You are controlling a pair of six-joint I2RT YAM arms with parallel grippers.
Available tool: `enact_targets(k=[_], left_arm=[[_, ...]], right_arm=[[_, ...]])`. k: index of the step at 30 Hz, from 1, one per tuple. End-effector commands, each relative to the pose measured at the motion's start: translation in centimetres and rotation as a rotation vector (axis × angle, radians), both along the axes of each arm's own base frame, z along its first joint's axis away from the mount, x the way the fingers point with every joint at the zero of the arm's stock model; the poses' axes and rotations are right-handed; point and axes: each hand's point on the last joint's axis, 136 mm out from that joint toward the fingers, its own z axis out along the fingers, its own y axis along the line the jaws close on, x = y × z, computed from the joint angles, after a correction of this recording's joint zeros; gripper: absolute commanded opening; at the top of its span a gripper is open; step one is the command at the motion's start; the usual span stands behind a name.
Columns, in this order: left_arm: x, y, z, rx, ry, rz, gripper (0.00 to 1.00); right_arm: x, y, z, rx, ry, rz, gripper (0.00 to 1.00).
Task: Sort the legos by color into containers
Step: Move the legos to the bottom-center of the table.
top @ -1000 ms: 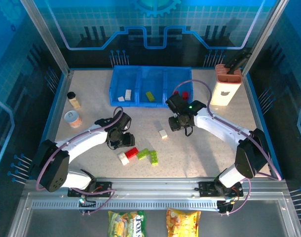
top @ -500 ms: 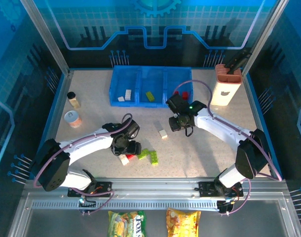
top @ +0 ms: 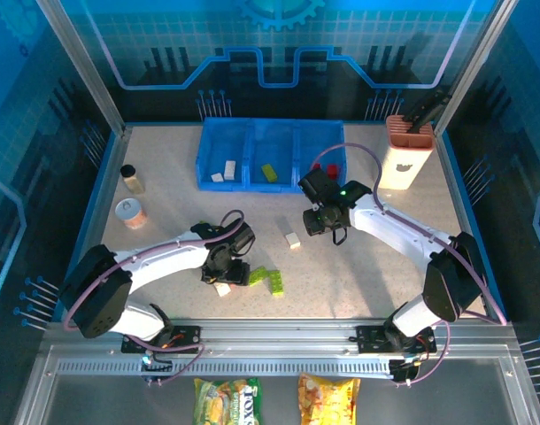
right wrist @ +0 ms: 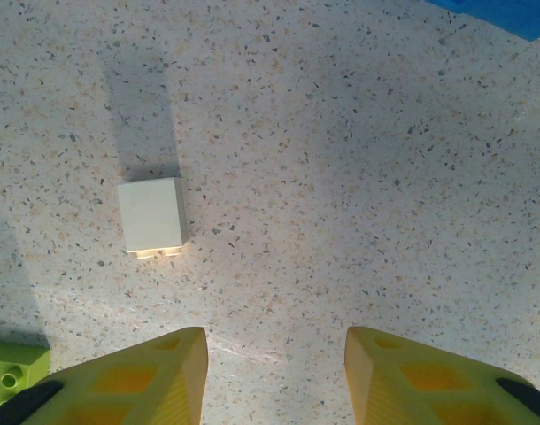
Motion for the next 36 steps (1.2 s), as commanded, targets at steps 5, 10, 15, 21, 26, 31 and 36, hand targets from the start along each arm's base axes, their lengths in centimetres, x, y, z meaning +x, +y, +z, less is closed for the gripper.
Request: enact_targets(k=[5, 10, 15, 21, 26, 31, 36], left_arm=[[0.4, 1.7, -0.7, 0.078, 0.012, -0.028, 0.75], [1.6, 2.2, -0.3, 0.063, -0.011, -0.009, 0.74], [2.9, 2.7, -0.3, 0.057, -0.021, 0.004, 0.73], [3.8, 3.3, -0.2, 0.057, -0.029, 0.032, 0.72], [4.3, 3.2, 1.6, 0.024, -0.083, 0.073, 0.71], [3.9, 4.6, 2.6, 0.036, -0.106, 0.186, 0.68], [2.6, 5.8, 1.6, 0.029, -0.069, 0.311, 0.65]], right_arm=[[-0.6, 0.4, 0.5, 0.025, 0.004, 0.005, 0.46], [-0.5, 0.5, 0.7, 0.026, 0.001, 0.005, 0.46], [-0.4, 0.6, 0.9, 0.025, 0.001, 0.005, 0.46], [-0.5, 0.4, 1.0, 0.019, -0.004, 0.003, 0.46], [-0.5, 0.4, 1.2, 0.023, -0.005, 0.0, 0.46], [-0.6, 0.6, 1.0, 0.027, 0.002, 0.003, 0.46], [-0.5, 0.9, 1.0, 0.029, 0.006, 0.008, 0.46]])
